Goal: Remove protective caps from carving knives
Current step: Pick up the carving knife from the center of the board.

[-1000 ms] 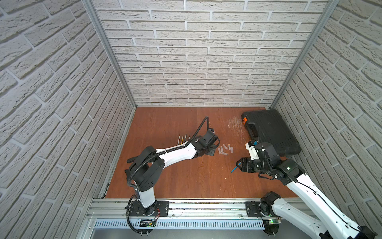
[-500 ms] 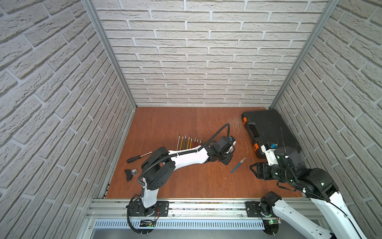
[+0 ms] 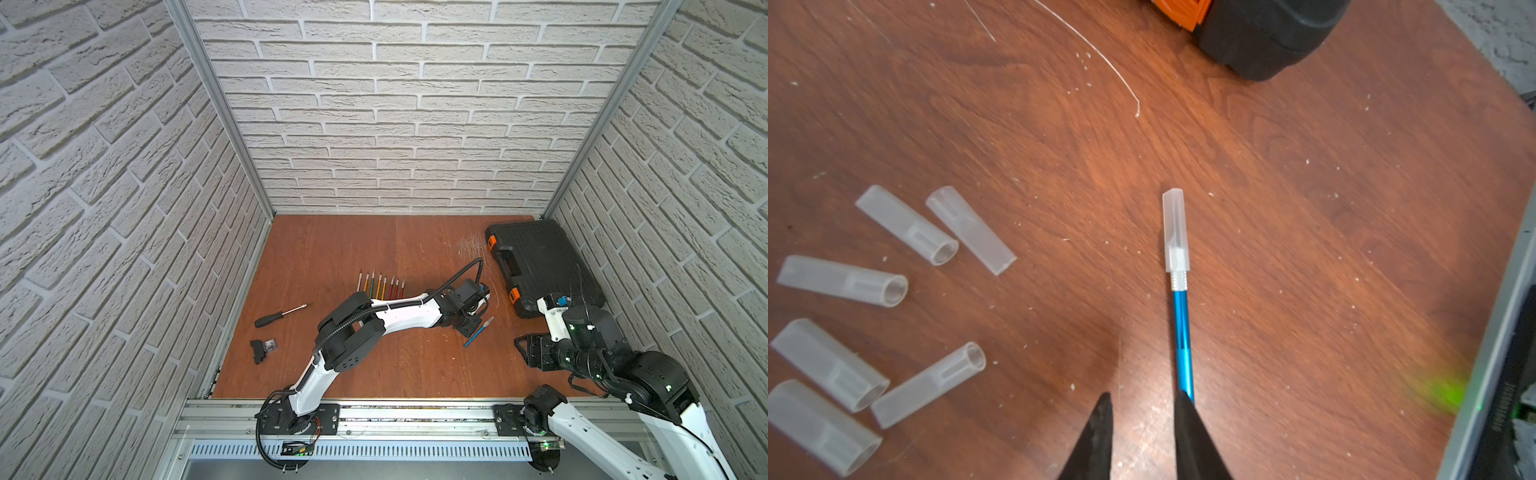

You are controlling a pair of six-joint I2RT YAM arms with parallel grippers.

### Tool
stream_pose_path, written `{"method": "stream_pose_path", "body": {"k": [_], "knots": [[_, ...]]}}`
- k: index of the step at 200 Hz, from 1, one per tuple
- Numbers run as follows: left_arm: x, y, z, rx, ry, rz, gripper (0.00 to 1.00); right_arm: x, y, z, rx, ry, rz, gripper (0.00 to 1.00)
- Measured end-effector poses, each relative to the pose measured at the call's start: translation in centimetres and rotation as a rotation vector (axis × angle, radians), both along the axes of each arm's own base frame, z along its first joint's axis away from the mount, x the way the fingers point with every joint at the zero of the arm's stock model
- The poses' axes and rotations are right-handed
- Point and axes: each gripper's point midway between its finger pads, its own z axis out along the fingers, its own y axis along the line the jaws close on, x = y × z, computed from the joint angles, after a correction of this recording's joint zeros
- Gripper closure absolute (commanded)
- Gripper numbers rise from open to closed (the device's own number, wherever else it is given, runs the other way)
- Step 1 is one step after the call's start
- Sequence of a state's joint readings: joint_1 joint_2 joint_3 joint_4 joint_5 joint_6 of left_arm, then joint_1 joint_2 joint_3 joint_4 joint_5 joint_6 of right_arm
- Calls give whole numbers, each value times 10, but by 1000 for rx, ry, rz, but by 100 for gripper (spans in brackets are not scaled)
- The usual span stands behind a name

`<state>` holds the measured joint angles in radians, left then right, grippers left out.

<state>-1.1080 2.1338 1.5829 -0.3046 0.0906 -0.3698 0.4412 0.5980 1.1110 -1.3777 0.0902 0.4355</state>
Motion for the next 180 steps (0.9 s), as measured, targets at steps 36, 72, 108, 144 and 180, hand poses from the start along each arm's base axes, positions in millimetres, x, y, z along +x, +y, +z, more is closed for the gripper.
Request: {"method": "stream_pose_path", "body": {"k": [36,72,108,144,180], "knots": [[-6,-6,-11,34,-3,-12,74,1,0,0,-1,-6,0,28],[-17,-5,-22,79,0,-25,76,0,0,-3,-2,-3,0,28],[-23,-7,-27,95,-1,-33,77,1,0,-5,-3,0,1,28],[-25,-4,-32,115,-1,-32,79,2,0,-5,-1,-5,1,28],[-24,-3,-34,147,-21,-24,81,3,1,-5,1,-10,0,28]]}}
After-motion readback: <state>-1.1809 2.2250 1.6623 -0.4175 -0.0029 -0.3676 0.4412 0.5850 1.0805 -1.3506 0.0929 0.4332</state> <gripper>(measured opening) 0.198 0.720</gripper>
